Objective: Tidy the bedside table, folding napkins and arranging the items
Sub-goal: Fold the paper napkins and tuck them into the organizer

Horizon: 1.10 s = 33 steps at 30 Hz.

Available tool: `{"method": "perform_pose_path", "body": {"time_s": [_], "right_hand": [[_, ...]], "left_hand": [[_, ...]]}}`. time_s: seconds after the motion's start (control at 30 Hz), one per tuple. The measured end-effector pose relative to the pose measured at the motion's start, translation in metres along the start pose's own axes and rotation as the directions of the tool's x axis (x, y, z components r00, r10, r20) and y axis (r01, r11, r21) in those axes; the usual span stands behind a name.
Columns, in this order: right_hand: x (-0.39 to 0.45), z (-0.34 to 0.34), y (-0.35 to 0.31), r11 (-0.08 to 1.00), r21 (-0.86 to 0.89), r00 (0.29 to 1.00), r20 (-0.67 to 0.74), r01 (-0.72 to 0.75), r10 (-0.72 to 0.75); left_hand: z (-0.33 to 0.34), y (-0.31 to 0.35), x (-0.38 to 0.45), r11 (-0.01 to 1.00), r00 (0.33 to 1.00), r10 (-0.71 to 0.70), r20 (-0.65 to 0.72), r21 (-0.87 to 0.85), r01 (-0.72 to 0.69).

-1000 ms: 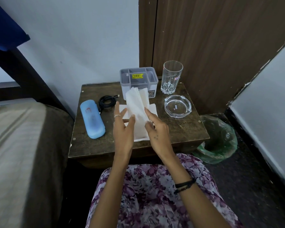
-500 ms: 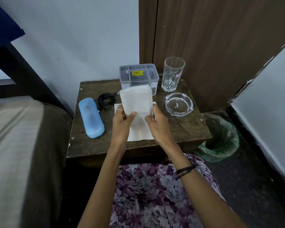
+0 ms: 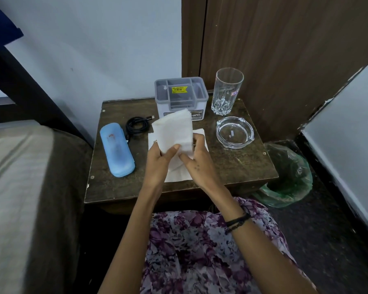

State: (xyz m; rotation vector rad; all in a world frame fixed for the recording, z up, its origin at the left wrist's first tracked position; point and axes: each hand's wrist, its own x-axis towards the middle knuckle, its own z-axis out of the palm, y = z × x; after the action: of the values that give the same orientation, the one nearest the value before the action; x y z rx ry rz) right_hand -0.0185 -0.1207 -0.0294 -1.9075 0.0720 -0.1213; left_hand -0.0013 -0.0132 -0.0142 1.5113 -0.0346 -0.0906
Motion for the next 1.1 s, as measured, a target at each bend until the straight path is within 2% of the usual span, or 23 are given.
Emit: {"method": "perform_pose_path", "body": {"time_s": [0.27,0.37,0.53,0.6,0.67,0.77,0.83,1.0,1.1], "right_hand": [[0.001,-0.006,-0.002,0.997,0.055,0.996,0.077,-0.046,0.042],[0.002,-0.013,-0.006,0.996,0.076,0.995,0.100,-0.038,0.031],[0.010,-0.027,-0.020,0.977,0.215,1.000,0.027,-0.007,0.001],[0.015,-0.030,-0.027,0.968,0.249,0.999,0.035,0.023,-0.033],[0.020,-0.034,-0.033,0.964,0.265,0.997,0.068,0.023,-0.042],[0.034,-0.042,-0.040,0.976,0.214,0.982,0.190,-0.043,0.002],[0.047,-0.048,-0.044,0.988,0.154,0.974,0.224,-0.028,-0.008],[0.085,-0.066,-0.062,0.996,-0.011,0.988,0.125,0.087,-0.085],[0.110,-0.073,-0.072,0.987,-0.065,0.988,0.066,0.146,-0.142]], "left_hand": [[-0.007,0.001,0.002,0.996,0.998,-0.063,0.025,-0.058,0.065],[-0.011,0.007,0.007,0.999,0.999,-0.047,0.022,-0.024,0.047],[-0.017,0.016,0.009,0.983,0.980,0.166,0.111,0.061,-0.173],[-0.018,0.019,0.008,0.961,0.959,0.234,0.160,0.114,-0.253],[-0.018,0.020,0.013,0.936,0.950,0.276,0.149,0.183,-0.301],[-0.015,0.028,0.027,0.931,0.956,0.285,0.076,0.215,-0.295],[-0.013,0.036,0.040,0.923,0.953,0.294,0.074,0.236,-0.303],[-0.011,0.062,0.084,0.902,0.939,0.236,0.250,0.302,-0.307],[-0.009,0.081,0.110,0.869,0.917,0.274,0.289,0.335,-0.365]]}}
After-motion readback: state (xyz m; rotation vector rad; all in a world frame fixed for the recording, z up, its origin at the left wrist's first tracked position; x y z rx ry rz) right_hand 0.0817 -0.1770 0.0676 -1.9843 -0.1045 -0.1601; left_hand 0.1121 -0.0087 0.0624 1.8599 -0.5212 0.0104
